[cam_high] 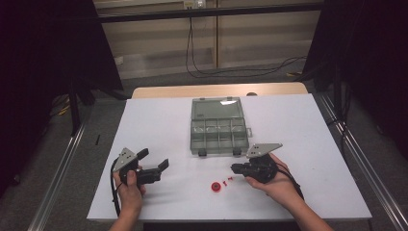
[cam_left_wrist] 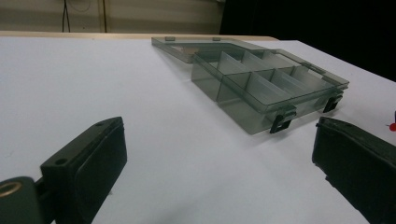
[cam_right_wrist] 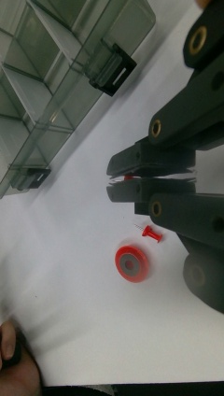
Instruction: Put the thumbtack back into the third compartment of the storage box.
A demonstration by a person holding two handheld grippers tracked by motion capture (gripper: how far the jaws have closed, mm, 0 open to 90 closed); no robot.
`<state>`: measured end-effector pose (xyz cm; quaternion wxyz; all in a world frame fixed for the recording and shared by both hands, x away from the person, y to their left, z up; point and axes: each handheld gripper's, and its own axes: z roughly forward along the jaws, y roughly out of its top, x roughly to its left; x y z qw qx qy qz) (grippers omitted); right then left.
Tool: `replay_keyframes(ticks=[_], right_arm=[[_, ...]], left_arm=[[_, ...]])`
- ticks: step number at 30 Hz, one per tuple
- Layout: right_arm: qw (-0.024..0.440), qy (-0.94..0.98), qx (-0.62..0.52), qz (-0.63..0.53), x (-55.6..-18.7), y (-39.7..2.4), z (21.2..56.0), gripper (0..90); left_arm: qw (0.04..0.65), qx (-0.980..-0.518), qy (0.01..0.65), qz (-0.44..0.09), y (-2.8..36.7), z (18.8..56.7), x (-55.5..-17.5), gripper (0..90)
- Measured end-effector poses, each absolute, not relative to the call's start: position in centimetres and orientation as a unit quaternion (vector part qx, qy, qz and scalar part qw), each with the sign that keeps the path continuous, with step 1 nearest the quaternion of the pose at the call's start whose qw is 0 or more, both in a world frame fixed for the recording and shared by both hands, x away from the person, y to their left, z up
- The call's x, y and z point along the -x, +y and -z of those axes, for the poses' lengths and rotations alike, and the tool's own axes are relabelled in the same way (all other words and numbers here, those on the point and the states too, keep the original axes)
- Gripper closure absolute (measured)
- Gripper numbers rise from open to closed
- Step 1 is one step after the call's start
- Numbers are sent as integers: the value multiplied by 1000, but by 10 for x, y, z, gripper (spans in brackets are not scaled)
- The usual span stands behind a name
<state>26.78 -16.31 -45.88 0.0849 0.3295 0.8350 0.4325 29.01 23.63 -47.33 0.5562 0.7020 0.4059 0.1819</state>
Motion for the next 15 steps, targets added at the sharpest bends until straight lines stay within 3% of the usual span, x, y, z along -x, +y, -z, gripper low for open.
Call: replay_keyframes(ticks=[15], right_arm=[[94,824,-345,-439,-276,-165,451,871]], left_arm=[[560,-702,401,-182,236,473,-290,35]])
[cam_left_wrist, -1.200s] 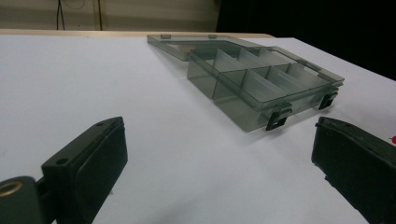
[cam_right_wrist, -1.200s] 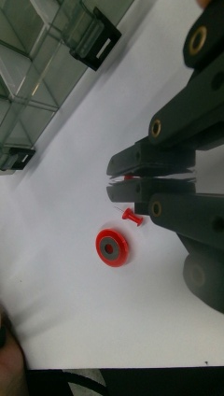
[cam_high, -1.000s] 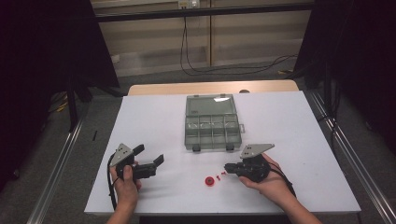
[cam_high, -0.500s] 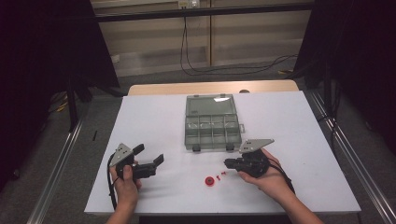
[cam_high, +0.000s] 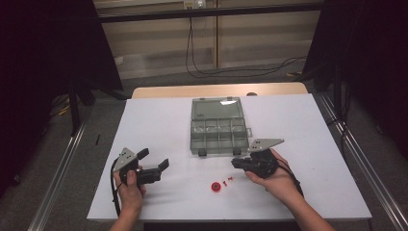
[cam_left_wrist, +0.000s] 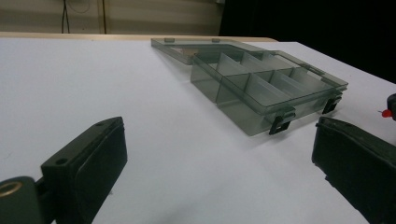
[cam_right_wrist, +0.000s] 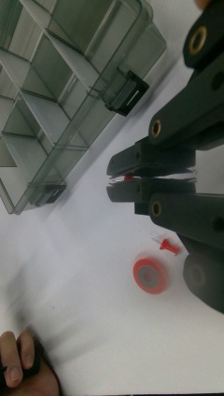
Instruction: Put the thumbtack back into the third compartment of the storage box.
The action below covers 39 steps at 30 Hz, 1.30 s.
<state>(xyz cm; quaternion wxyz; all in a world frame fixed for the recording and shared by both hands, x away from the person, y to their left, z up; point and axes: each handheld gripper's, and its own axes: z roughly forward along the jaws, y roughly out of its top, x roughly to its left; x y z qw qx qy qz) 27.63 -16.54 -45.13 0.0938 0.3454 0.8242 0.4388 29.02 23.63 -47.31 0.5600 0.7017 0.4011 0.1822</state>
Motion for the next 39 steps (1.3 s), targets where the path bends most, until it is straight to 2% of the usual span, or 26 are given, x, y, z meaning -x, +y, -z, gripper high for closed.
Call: replay_keyframes(ticks=[39], right_arm=[[121,811,-364,-443,-320,-161,420,871]], left_arm=[[565,-704,388,-186,235,473,-288,38]])
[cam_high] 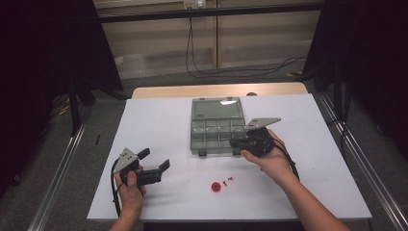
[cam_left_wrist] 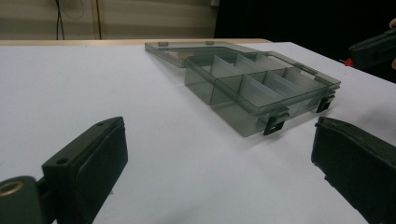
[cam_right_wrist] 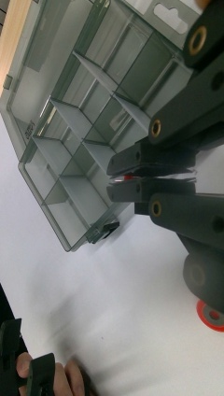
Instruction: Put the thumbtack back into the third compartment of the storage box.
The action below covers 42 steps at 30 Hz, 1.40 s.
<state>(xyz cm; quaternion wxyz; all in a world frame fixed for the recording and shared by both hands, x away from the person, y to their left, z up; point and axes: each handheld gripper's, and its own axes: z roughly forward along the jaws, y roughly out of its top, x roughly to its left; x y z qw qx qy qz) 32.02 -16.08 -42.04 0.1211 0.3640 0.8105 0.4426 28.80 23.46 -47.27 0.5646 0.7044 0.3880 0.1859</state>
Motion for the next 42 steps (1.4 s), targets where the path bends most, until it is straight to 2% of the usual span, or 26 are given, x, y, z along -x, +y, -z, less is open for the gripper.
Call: replay_keyframes(ticks=[42], right_arm=[[137,800,-408,-418,-379,-152,427,872]], left_arm=[[565,-709,379,-186,237,472,-287,36]])
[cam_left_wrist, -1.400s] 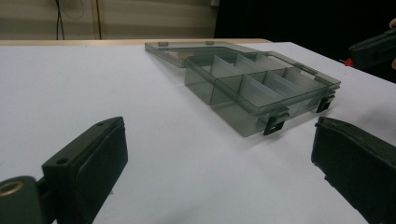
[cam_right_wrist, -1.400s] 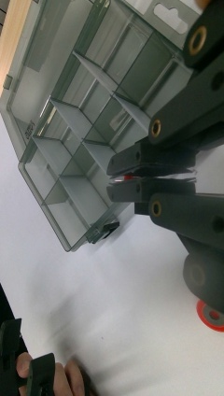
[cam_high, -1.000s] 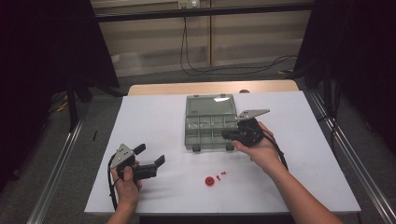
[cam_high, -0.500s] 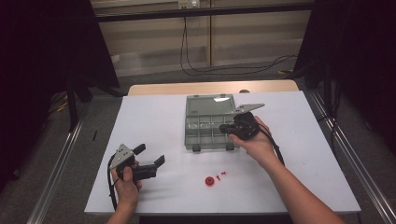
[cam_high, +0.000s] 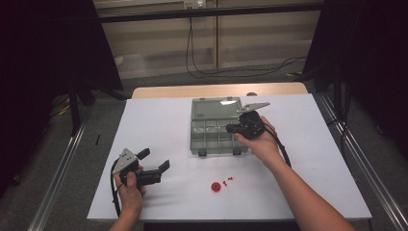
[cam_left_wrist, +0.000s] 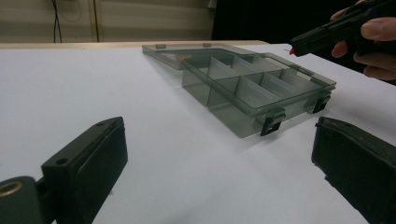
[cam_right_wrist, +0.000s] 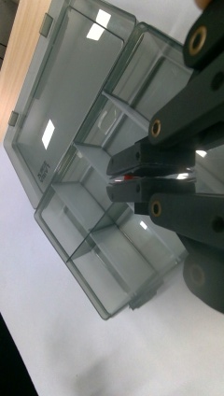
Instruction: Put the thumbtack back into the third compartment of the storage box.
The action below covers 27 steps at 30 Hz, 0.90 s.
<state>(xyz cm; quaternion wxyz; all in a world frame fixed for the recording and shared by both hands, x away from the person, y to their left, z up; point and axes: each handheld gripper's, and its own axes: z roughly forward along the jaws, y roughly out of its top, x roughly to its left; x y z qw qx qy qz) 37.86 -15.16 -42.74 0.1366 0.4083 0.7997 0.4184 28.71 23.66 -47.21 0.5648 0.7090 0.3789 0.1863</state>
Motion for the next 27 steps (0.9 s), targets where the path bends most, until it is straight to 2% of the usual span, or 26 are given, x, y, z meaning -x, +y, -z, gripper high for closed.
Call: replay_keyframes(ticks=[27], right_arm=[[133,801,-438,-387,-413,-143,444,869]], left_arm=[[568,-707,380,-183,237,472,-287,36]])
